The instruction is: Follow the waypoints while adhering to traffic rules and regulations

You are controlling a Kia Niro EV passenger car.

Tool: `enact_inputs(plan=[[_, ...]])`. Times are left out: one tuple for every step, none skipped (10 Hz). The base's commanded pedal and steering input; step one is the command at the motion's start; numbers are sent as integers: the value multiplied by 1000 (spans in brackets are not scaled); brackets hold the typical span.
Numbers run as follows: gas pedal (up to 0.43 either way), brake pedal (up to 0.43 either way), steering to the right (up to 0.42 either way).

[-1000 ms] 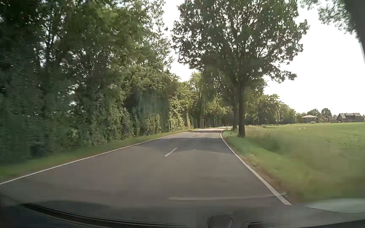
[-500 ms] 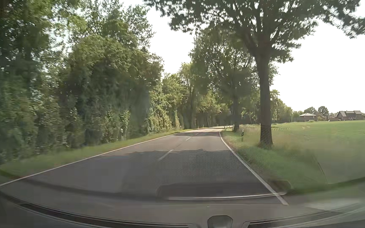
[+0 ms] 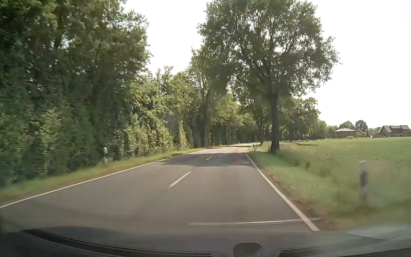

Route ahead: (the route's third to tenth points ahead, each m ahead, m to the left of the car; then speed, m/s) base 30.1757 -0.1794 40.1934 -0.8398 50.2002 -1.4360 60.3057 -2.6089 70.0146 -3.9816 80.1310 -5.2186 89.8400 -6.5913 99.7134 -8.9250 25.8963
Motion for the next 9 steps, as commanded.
enact_inputs(plan=[[311, 6, 16], [311, 6, 16], [311, 6, 17], [311, 6, 17], [311, 6, 18], [311, 6, 19], [311, 6, 20], [311, 6, 20], [311, 6, 20]])
